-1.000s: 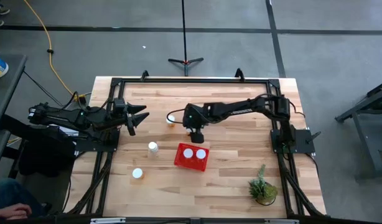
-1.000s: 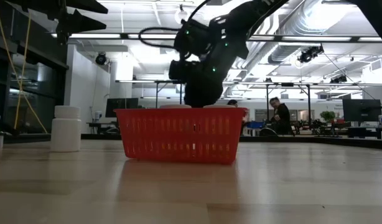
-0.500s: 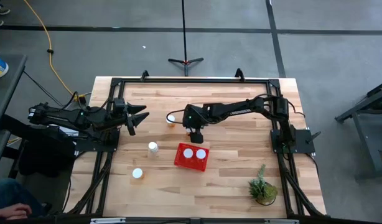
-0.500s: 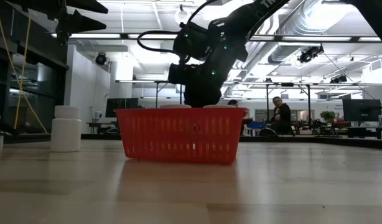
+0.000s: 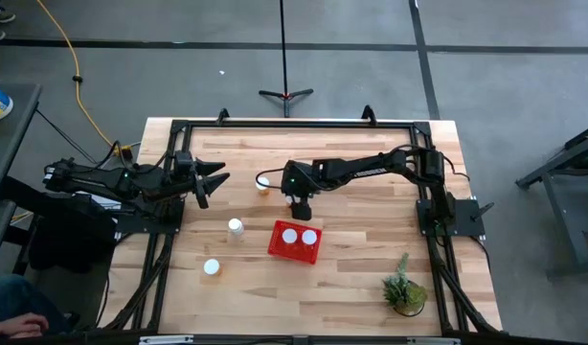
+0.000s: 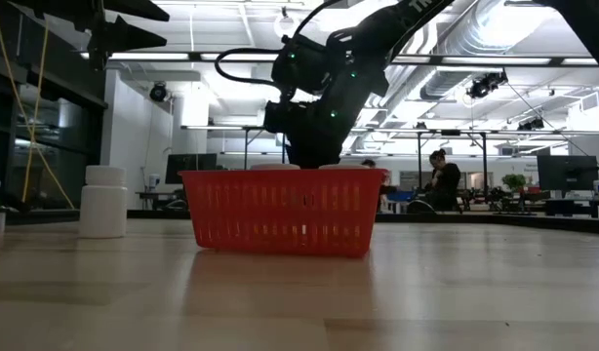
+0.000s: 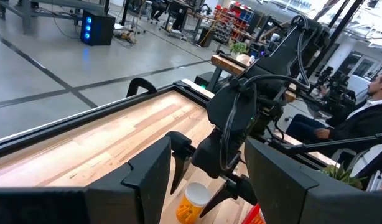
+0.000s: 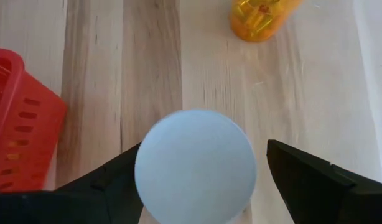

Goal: Pick and place pill bottles into a basket
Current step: Put the top right orange pill bottle into the red bin

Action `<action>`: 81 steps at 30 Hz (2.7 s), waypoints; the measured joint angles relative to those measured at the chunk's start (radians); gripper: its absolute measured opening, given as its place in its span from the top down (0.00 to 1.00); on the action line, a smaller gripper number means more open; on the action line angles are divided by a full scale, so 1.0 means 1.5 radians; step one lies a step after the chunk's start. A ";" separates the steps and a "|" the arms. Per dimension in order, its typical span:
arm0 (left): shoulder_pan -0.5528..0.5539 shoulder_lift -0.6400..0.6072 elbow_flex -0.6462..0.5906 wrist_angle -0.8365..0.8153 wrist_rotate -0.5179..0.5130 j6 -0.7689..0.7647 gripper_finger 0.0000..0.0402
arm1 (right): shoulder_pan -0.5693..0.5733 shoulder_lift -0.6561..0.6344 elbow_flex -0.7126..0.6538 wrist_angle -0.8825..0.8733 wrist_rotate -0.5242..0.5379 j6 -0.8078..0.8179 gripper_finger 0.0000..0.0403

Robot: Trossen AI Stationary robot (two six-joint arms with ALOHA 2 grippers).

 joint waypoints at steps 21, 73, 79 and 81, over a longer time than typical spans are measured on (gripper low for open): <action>0.000 0.000 0.000 -0.001 0.007 0.001 0.41 | 0.001 0.000 0.000 0.002 -0.003 0.114 0.55; 0.000 0.000 0.000 -0.034 0.056 -0.006 0.41 | 0.257 0.056 0.260 -0.189 0.177 0.314 0.54; 0.000 0.000 0.000 -0.034 0.056 -0.006 0.41 | 0.267 0.071 0.261 -0.184 0.169 0.324 0.54; 0.000 0.000 0.000 -0.034 0.056 -0.006 0.41 | 0.271 0.071 0.261 -0.192 0.169 0.324 0.54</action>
